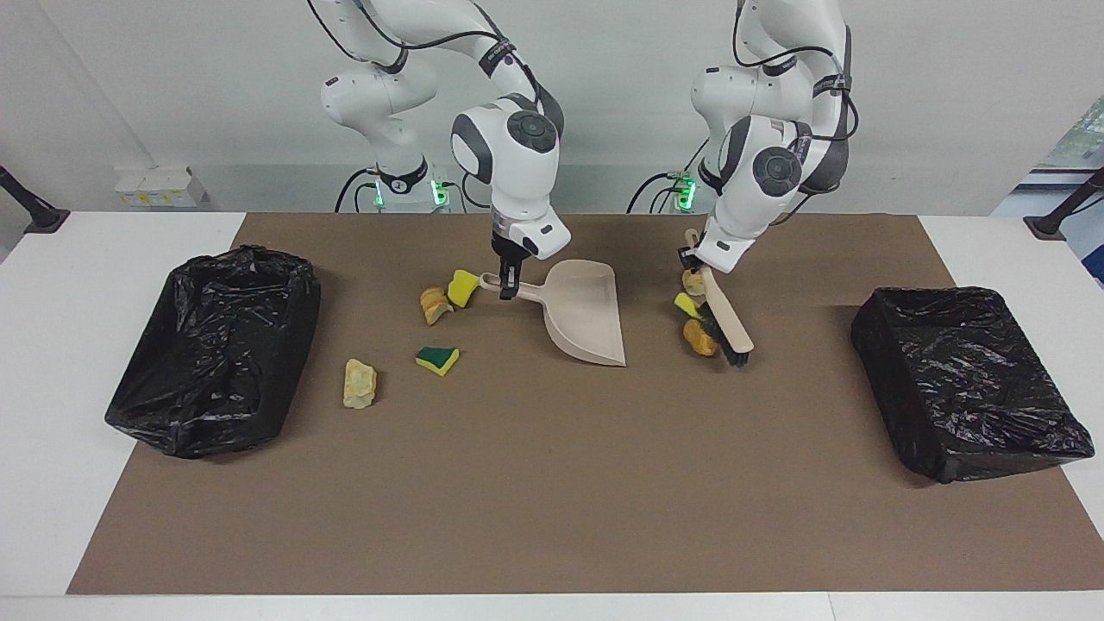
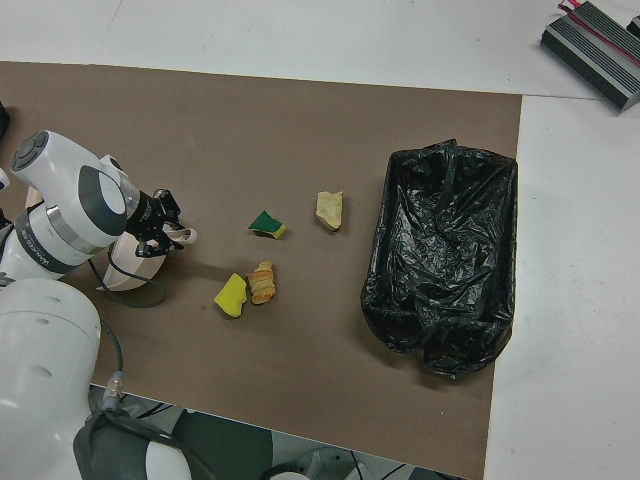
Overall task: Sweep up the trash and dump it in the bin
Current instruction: 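Sweep the trash with the left gripper toward the held dustpan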
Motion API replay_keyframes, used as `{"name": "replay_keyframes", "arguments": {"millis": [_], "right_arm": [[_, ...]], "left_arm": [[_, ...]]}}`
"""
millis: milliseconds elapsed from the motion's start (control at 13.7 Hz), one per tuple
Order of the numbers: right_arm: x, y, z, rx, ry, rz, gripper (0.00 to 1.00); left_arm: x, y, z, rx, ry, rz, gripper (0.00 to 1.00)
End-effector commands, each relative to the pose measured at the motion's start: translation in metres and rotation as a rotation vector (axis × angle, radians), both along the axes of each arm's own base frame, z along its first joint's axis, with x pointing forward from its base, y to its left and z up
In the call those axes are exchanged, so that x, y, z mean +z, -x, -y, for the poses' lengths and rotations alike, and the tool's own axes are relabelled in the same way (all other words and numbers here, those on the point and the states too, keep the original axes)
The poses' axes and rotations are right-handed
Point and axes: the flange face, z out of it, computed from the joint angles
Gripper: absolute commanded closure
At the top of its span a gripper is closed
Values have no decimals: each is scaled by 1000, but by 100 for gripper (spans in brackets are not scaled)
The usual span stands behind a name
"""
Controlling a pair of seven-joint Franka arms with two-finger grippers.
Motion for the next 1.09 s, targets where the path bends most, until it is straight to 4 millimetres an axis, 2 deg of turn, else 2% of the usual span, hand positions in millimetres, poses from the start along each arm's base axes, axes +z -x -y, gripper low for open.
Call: {"name": "replay_keyframes", "arguments": {"millis": [0, 218, 510, 583, 655, 801, 947, 1020], "right_arm": [[0, 10, 1, -14, -11, -7, 100], [0, 10, 1, -14, -10, -8, 100], [0, 10, 1, -15, -9, -9, 100], [0, 10, 1, -15, -9, -9, 100], [0, 10, 1, -15, -9, -9, 100], [1, 10, 1, -15, -7, -10, 100], [2, 16, -6, -1, -10, -8, 100], [2, 18, -7, -15, -9, -6, 100]], "left_arm": [[4, 9, -9, 5, -15, -16, 100], [21, 1, -7, -13, -53, -33, 100], [67, 2, 4, -21, -40, 35, 100], [73, 3, 9, -31, -40, 38, 100], [76, 10, 9, -41, -53, 0, 100], [80, 38, 9, -62, -95, -85, 100], [66, 65, 3, 17, -154, -116, 100], [52, 75, 6, 54, -188, -137, 100]]}}
